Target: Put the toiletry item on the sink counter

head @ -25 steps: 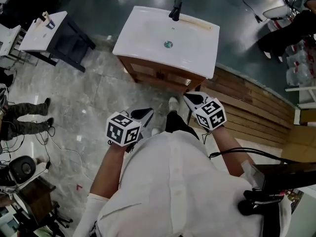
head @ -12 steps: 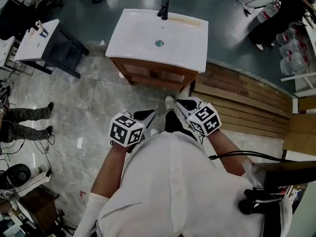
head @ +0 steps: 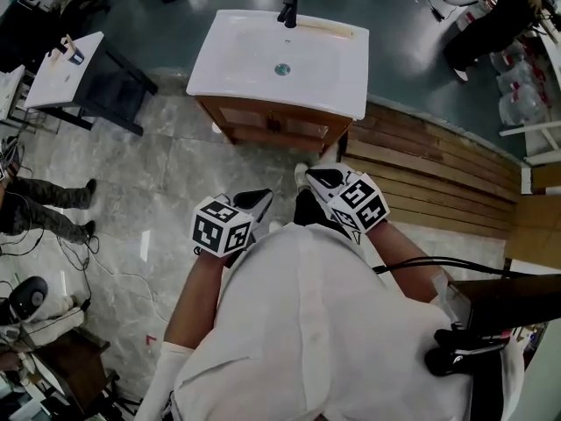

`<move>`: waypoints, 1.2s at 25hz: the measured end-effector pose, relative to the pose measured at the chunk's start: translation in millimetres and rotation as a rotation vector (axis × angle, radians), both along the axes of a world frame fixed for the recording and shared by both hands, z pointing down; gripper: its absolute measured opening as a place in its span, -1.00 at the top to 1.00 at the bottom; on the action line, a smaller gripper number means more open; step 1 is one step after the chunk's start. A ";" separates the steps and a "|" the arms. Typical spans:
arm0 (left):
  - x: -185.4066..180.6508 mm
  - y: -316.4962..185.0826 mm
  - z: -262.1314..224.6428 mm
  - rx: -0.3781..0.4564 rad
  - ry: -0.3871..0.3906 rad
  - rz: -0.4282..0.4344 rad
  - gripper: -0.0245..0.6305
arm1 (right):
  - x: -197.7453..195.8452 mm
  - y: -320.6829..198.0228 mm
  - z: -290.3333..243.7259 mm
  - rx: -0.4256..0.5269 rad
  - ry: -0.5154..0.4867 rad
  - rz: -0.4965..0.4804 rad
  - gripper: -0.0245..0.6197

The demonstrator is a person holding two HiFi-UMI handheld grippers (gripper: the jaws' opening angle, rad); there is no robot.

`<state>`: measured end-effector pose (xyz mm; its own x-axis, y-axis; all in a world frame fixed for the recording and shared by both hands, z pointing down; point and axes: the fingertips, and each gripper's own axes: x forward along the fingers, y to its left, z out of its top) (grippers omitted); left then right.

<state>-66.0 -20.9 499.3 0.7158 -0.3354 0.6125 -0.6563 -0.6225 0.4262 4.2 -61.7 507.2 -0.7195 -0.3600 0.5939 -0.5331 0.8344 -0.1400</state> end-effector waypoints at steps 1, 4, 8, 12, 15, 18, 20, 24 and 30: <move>-0.6 -0.4 -0.4 0.002 0.000 -0.003 0.91 | -1.0 -0.5 -1.4 0.011 0.006 -0.008 0.91; -2.0 -1.2 -1.3 0.008 -0.003 -0.008 0.91 | -3.3 -1.7 -4.9 0.033 0.014 -0.023 0.91; -0.2 -1.6 1.4 0.011 -0.003 -0.005 0.91 | -3.3 -1.2 -4.0 0.041 0.014 -0.031 0.91; 6.0 -2.0 4.0 0.009 0.000 0.001 0.91 | 2.0 1.9 -0.6 0.033 0.015 -0.028 0.91; 10.6 -2.9 3.1 0.008 0.001 0.011 0.91 | 6.8 2.6 0.3 0.027 0.017 -0.022 0.91; 13.9 -2.6 3.6 0.001 0.000 0.020 0.91 | 10.2 2.9 -0.1 0.025 0.017 -0.016 0.91; 15.4 -3.0 4.0 0.001 -0.001 0.024 0.91 | 12.2 2.6 -0.3 0.026 0.017 -0.014 0.91; 19.5 -5.0 3.3 0.001 -0.004 0.031 0.91 | 18.2 1.8 1.0 0.021 0.018 -0.008 0.91; 23.3 -7.0 6.2 -0.010 -0.008 0.037 0.91 | 21.6 0.4 1.5 0.016 0.016 -0.010 0.91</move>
